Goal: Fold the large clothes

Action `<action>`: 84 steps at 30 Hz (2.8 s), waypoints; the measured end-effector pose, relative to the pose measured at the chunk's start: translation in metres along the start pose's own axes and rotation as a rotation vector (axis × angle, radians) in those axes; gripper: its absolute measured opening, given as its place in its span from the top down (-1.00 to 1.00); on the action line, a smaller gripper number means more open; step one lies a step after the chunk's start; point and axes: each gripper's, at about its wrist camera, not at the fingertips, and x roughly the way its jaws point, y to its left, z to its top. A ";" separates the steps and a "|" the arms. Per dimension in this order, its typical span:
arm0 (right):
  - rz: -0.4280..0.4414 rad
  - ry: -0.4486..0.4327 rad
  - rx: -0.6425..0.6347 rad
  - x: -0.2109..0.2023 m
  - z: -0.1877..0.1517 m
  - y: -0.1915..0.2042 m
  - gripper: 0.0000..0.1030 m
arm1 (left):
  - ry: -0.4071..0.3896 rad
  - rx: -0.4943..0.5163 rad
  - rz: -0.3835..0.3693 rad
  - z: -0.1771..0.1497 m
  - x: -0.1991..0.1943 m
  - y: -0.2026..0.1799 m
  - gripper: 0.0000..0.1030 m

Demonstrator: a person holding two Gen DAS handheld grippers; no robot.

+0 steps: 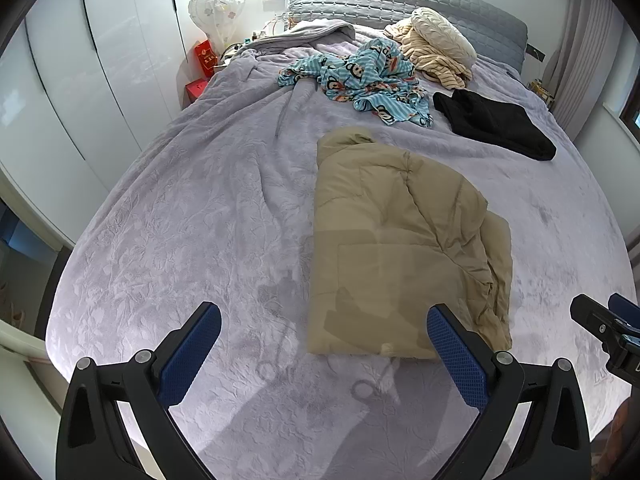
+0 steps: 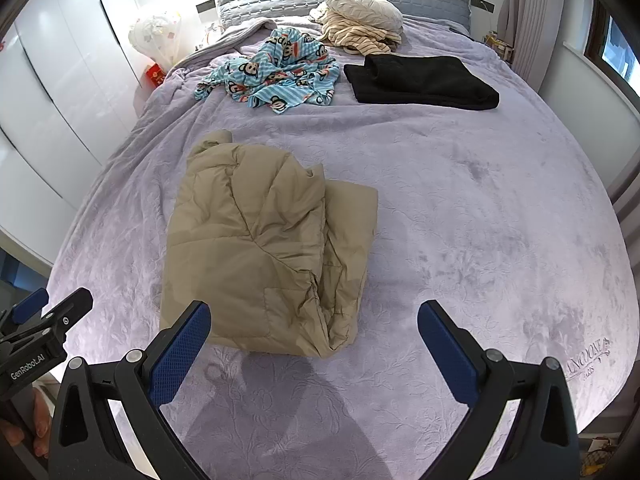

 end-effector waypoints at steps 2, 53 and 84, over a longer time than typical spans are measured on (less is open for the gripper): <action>0.001 0.000 -0.001 0.000 0.000 0.000 -0.99 | 0.000 0.001 -0.001 0.000 0.000 0.000 -1.00; -0.016 -0.010 0.001 -0.005 0.003 -0.002 -0.99 | -0.002 0.000 0.003 -0.001 -0.004 -0.006 -1.00; -0.015 -0.012 0.000 -0.005 0.004 -0.003 -0.99 | -0.005 0.002 0.006 0.003 -0.005 -0.008 -1.00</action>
